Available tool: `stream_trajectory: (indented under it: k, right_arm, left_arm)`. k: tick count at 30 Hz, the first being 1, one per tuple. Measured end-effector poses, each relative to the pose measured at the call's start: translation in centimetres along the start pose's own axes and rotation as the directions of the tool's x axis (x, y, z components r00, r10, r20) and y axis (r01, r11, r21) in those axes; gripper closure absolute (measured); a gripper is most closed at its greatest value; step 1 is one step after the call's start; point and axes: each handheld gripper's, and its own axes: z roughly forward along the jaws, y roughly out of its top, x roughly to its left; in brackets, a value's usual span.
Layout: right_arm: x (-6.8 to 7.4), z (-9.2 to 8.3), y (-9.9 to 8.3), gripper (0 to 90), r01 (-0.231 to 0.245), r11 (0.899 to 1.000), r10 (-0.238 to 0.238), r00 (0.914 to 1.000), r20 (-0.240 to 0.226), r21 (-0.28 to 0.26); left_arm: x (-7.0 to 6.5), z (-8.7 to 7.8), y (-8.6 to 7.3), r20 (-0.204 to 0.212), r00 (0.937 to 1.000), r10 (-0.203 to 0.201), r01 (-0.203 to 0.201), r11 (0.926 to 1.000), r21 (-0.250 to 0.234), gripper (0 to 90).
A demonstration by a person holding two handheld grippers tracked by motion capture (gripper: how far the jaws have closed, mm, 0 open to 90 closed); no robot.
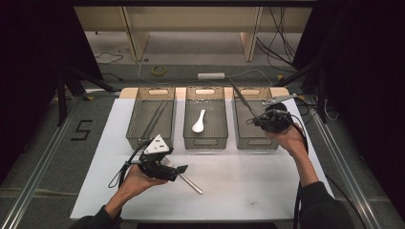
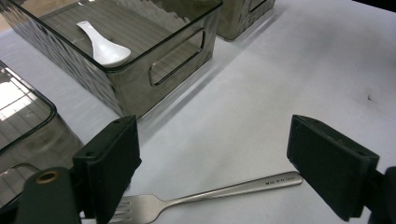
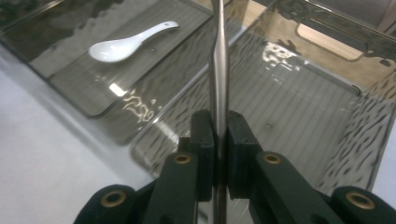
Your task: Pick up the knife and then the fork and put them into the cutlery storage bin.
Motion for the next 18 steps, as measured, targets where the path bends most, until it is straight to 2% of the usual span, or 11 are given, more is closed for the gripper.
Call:
stream_trajectory:
  k: [6, 11, 18]
  right_arm:
    - [-1.3, 1.4, 0.6, 84.1, -0.057, 0.998, 0.057, 0.9979, 0.031, 0.004]
    - [-2.1, 2.5, 0.4, 84.1, -0.107, 0.994, 0.106, 0.9931, 0.05, 0.01]
    - [-2.7, 3.6, -0.3, 84.0, -0.153, 0.988, 0.151, 0.9861, 0.07, 0.022]
  left_arm:
    - [0.0, -0.2, -0.2, -0.007, 1.0, 0.004, -0.004, 1.0, -0.006, 16.7]
    - [-0.2, -0.1, -0.3, -0.003, 1.0, 0.009, -0.009, 1.0, 0.001, 16.6]
    - [-0.2, -0.1, -0.4, -0.007, 1.0, 0.006, -0.006, 1.0, 0.006, 16.6]
